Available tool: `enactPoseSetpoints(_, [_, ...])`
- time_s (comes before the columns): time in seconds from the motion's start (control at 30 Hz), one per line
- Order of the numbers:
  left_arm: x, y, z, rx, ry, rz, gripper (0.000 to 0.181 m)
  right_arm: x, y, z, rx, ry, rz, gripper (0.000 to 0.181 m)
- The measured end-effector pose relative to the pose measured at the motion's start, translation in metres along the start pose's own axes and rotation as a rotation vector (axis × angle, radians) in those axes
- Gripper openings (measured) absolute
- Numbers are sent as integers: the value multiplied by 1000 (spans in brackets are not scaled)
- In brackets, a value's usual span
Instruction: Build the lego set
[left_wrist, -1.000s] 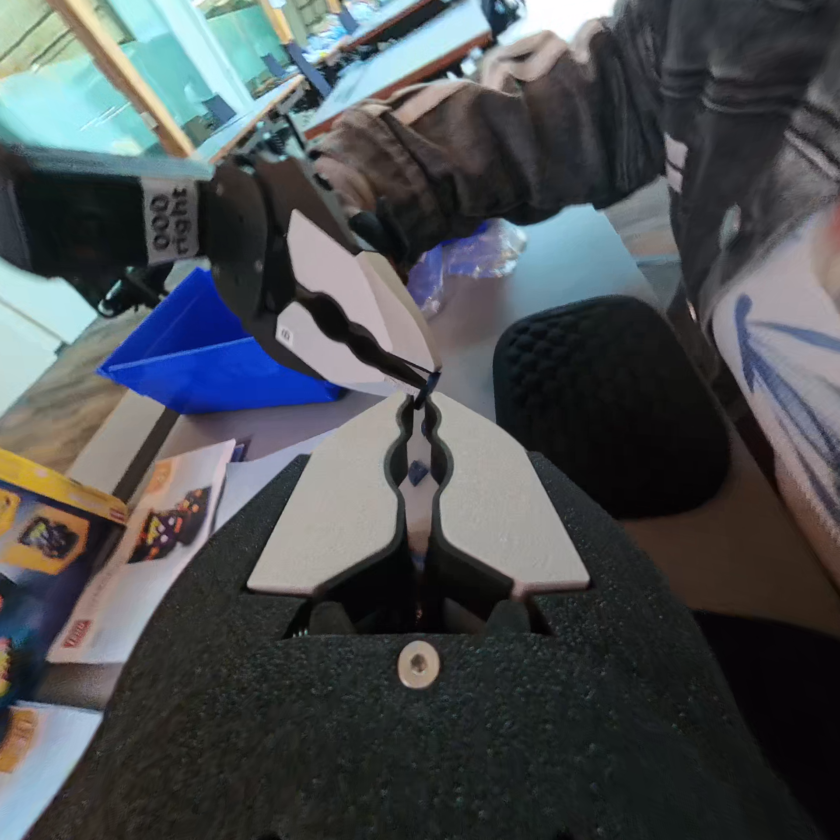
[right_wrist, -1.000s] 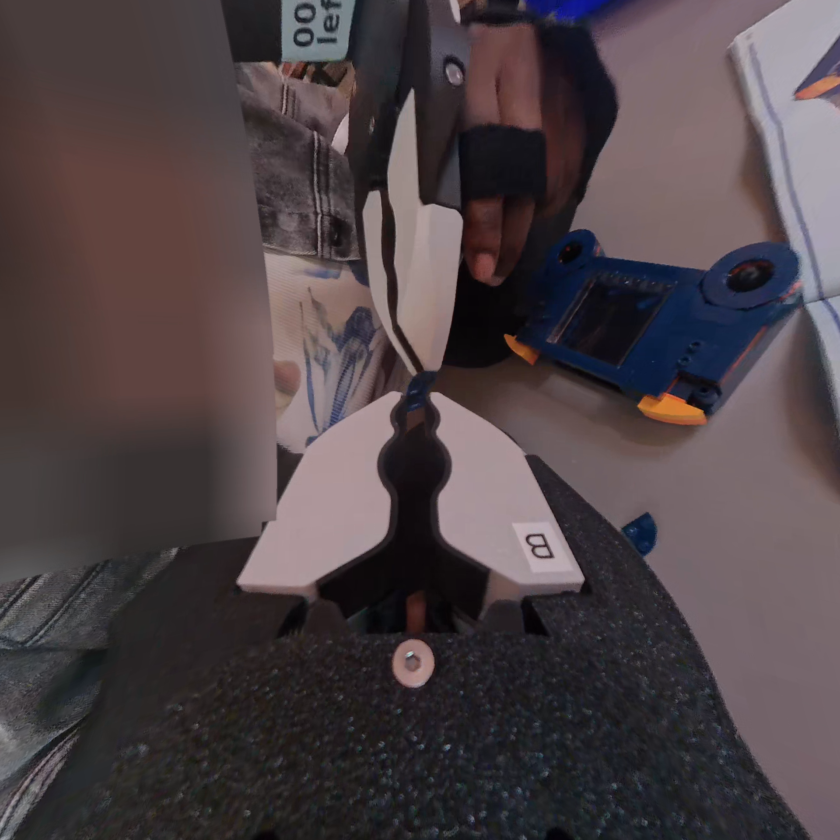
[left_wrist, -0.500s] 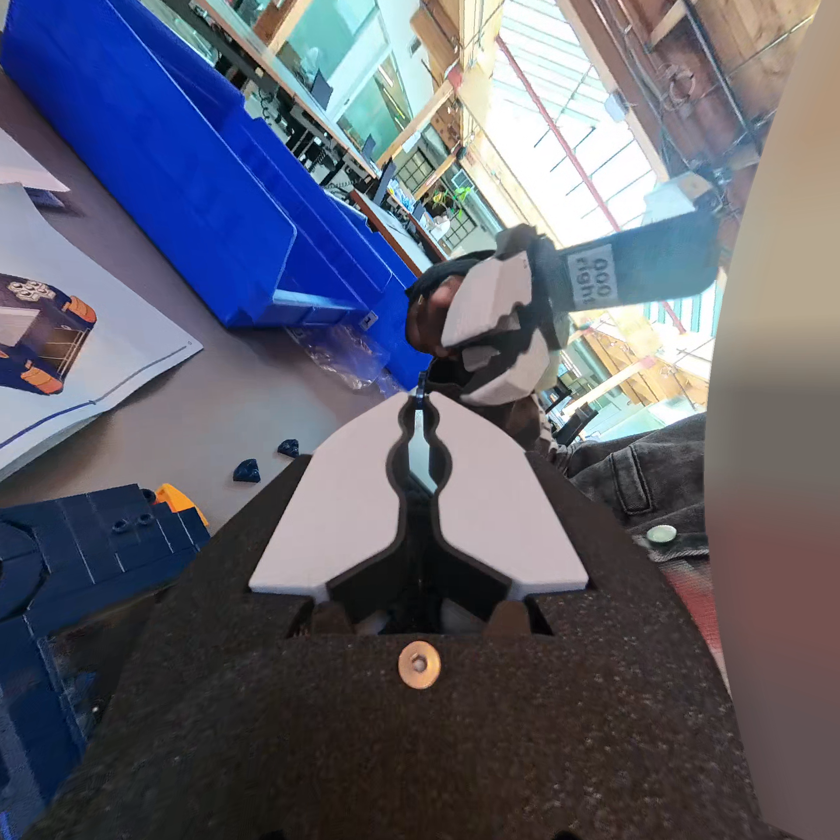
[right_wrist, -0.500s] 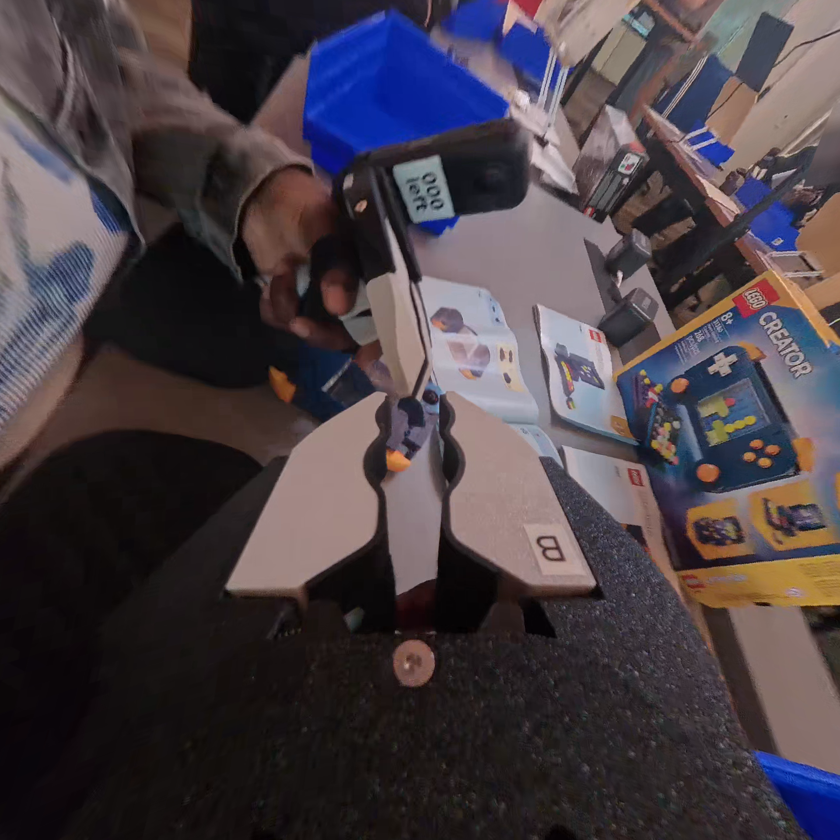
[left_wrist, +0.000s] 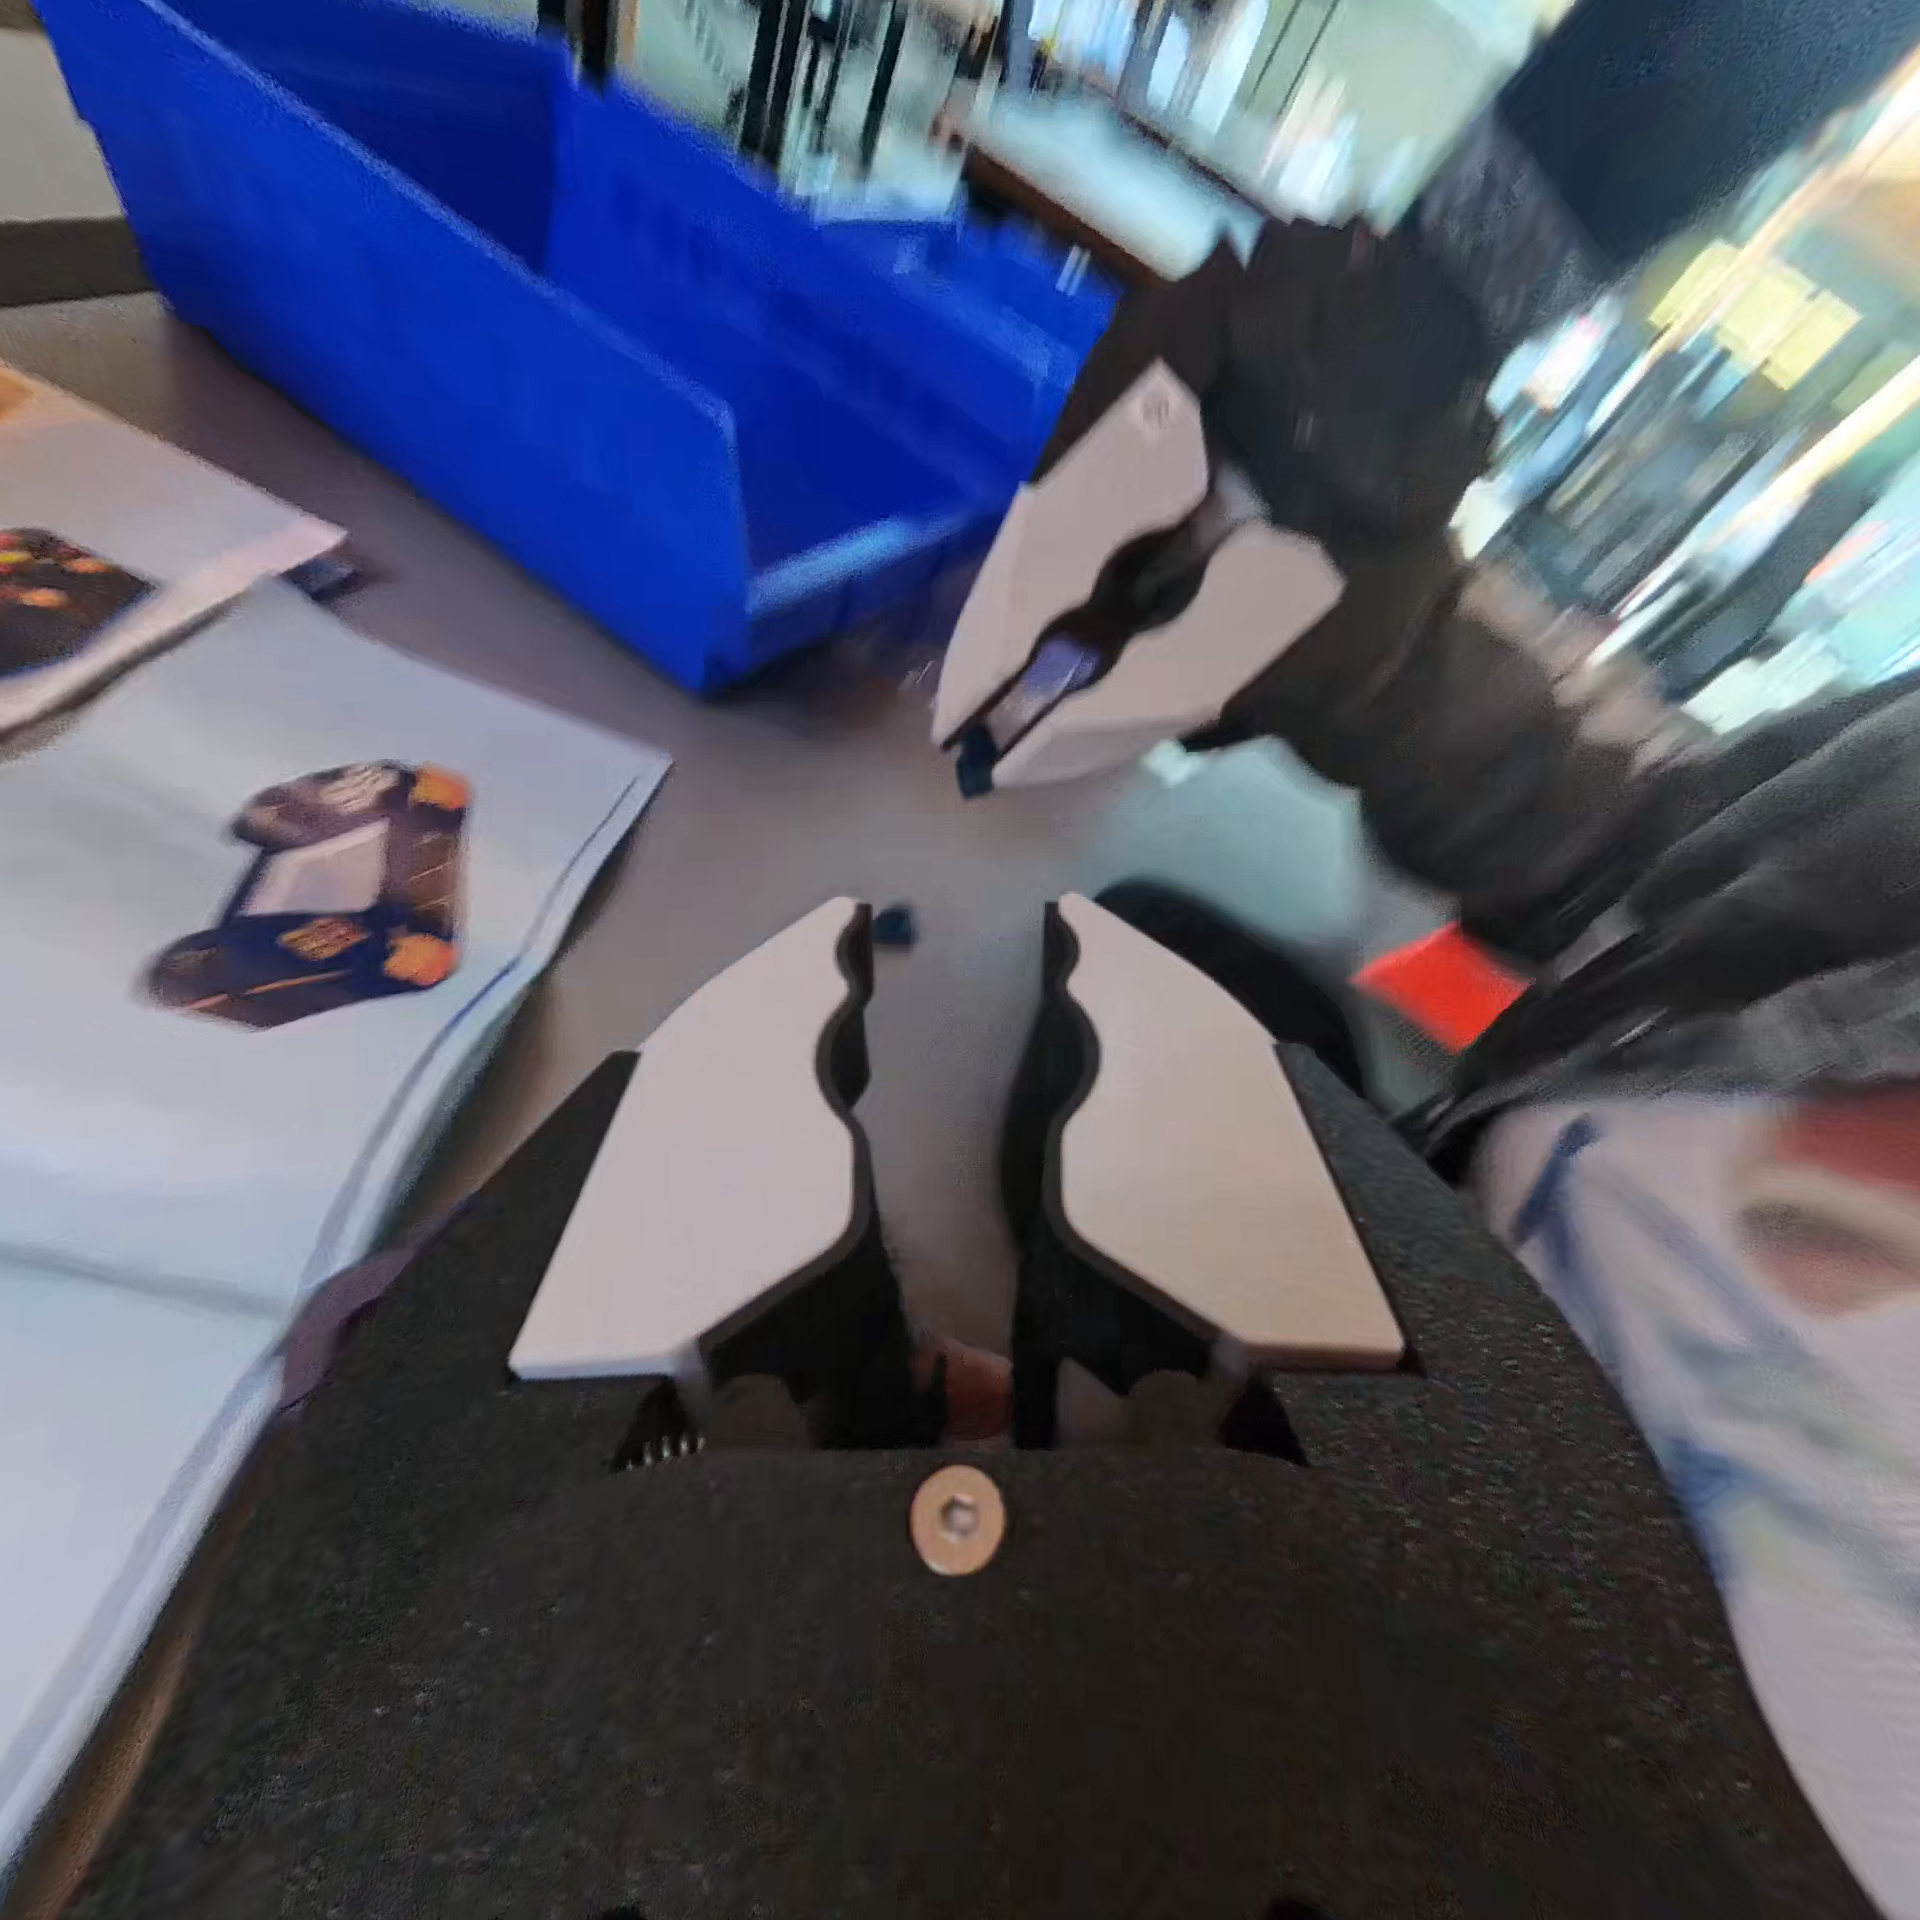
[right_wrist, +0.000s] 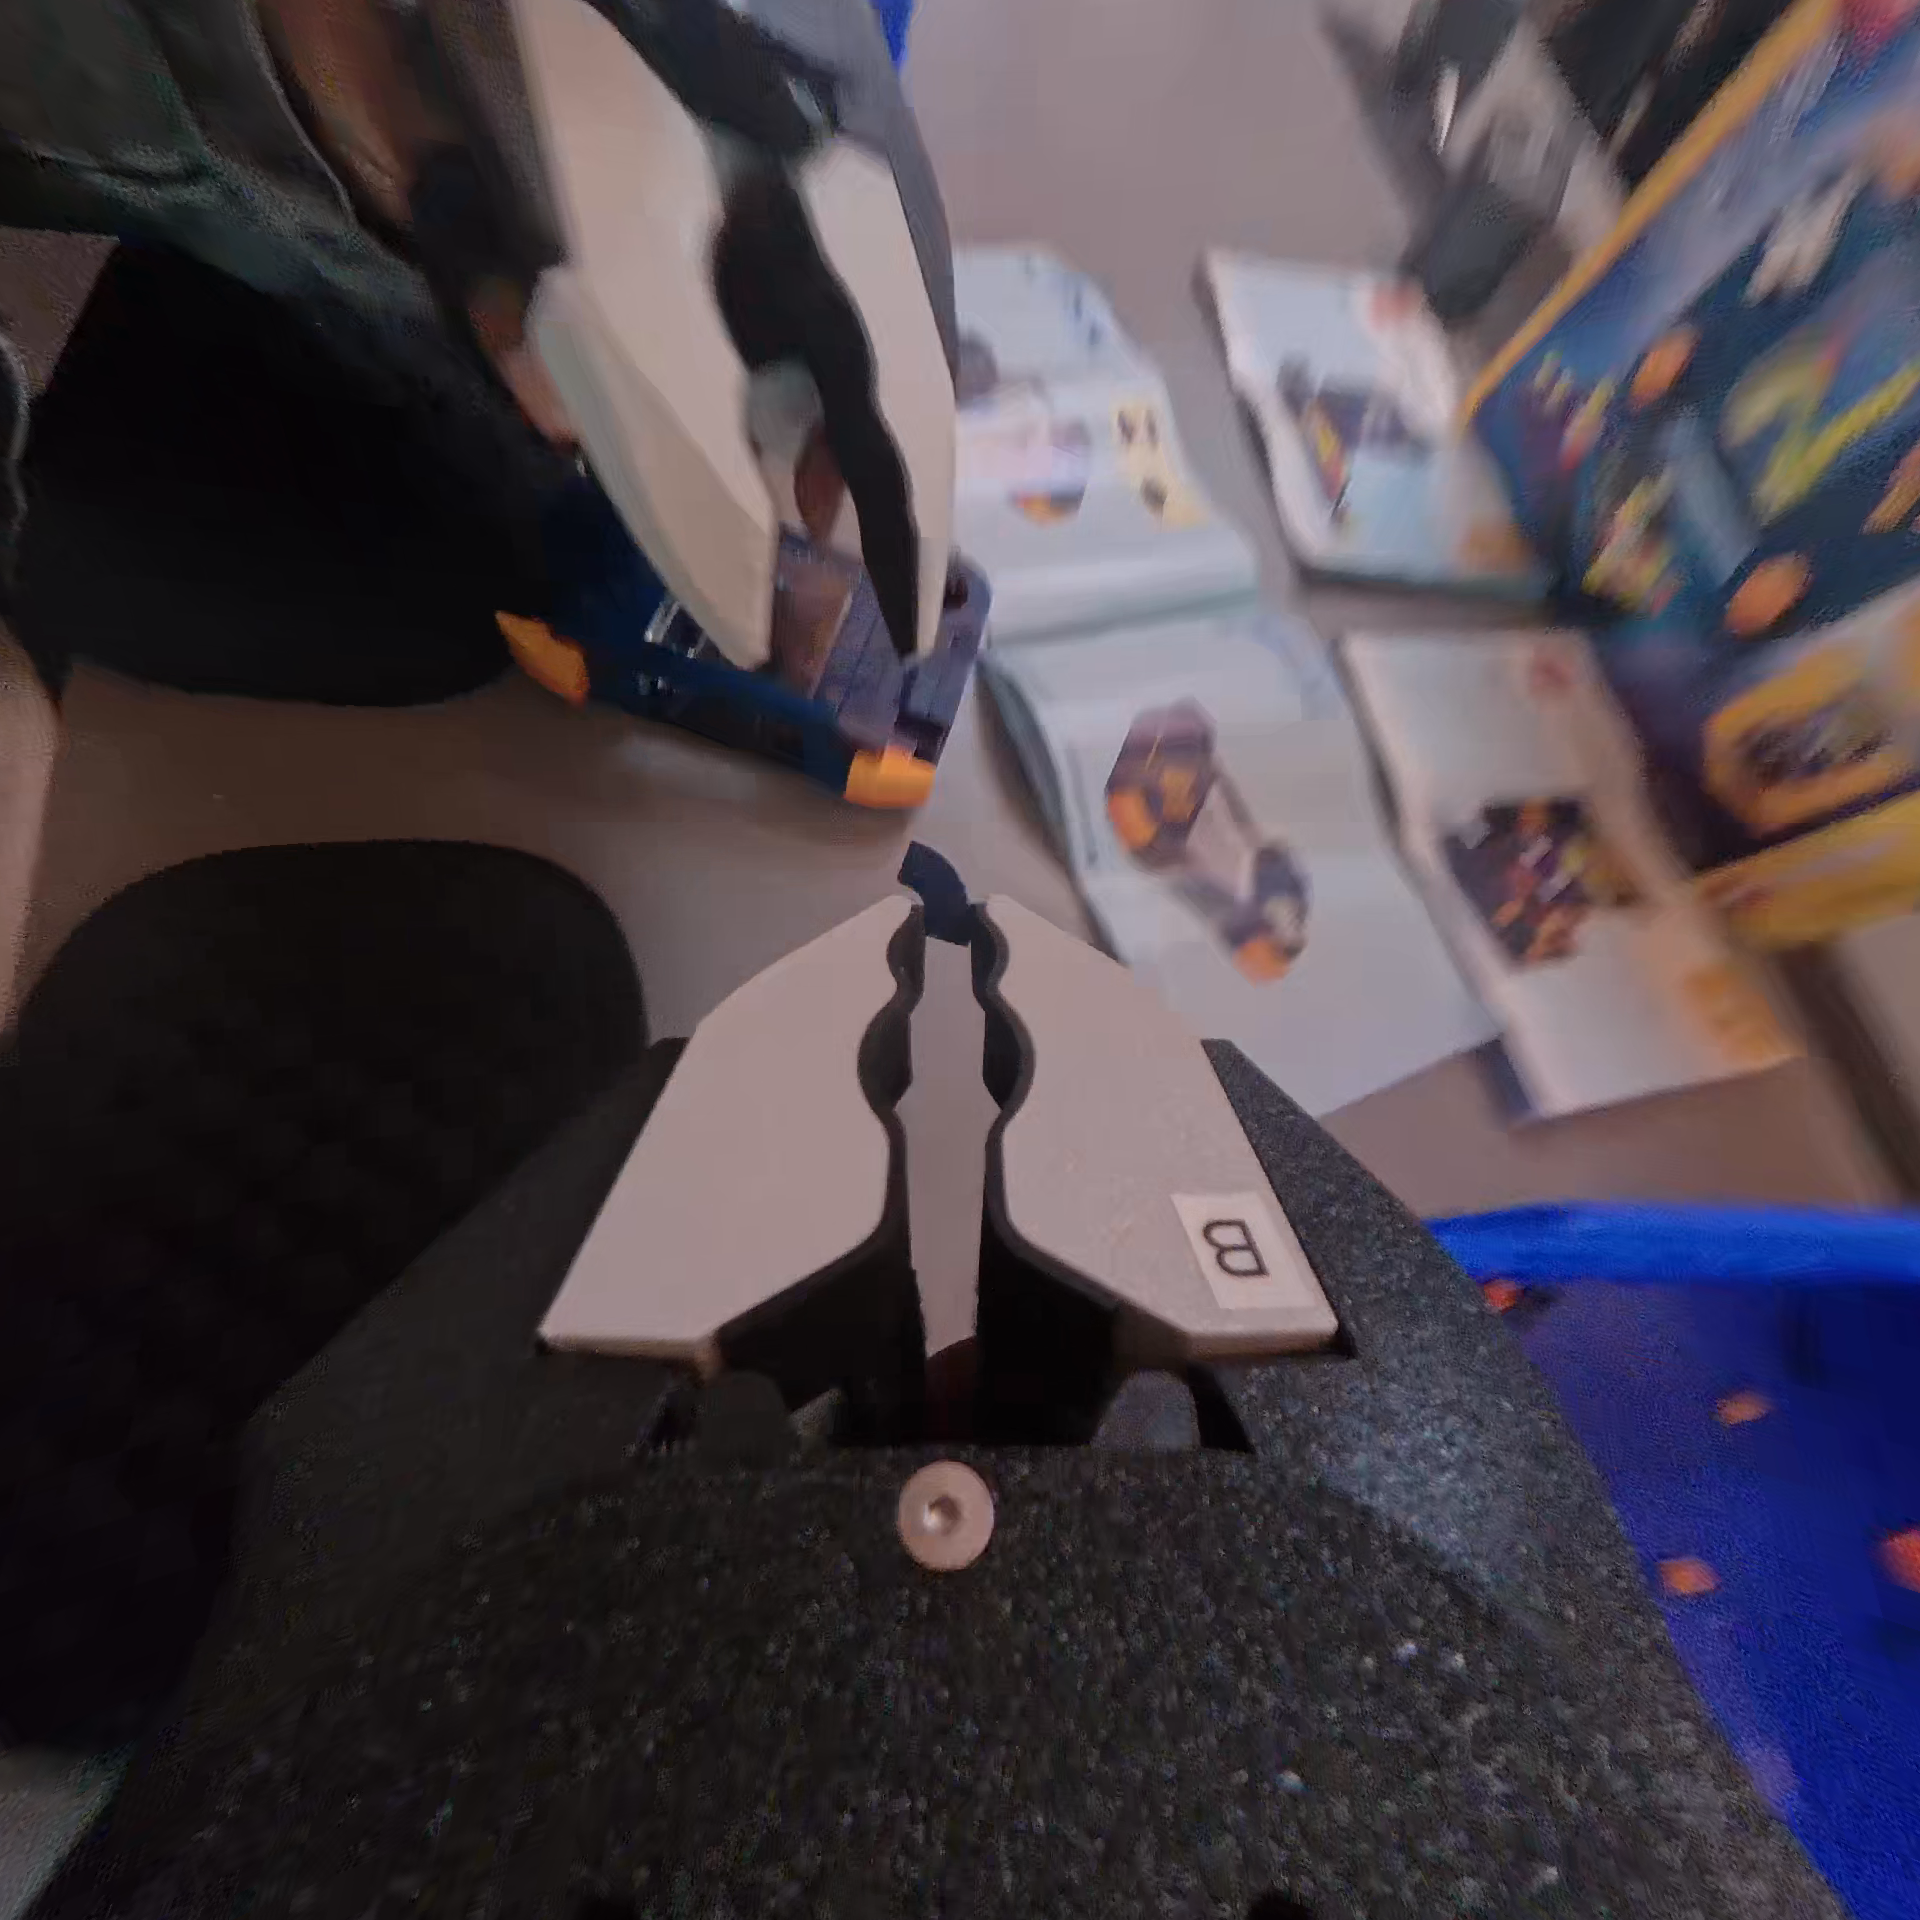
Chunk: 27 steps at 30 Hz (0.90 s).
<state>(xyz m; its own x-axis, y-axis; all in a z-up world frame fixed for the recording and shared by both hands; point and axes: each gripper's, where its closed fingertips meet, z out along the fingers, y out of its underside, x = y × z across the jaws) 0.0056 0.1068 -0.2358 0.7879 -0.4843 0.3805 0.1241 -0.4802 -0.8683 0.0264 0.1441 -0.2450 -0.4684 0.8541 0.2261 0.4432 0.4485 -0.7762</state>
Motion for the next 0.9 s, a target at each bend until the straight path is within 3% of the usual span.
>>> enactPoseSetpoints(0.1, [-11, 30, 4, -237, -122, 185, 40, -10, 35, 23, -86, -79, 232, 8])
enactPoseSetpoints(0.17, [-9, 39, 9, -290, -133, 223, 42, -11, 49, 39, -134, -79, 349, 7])
enactPoseSetpoints(0.33, [-17, 46, 14, -349, -179, 283, 43, -13, 60, 58, -175, -81, 449, 8])
enactPoseSetpoints(0.9, [-20, 54, 20, -373, -161, 276, 39, -16, 65, 62, -244, -124, 441, 8])
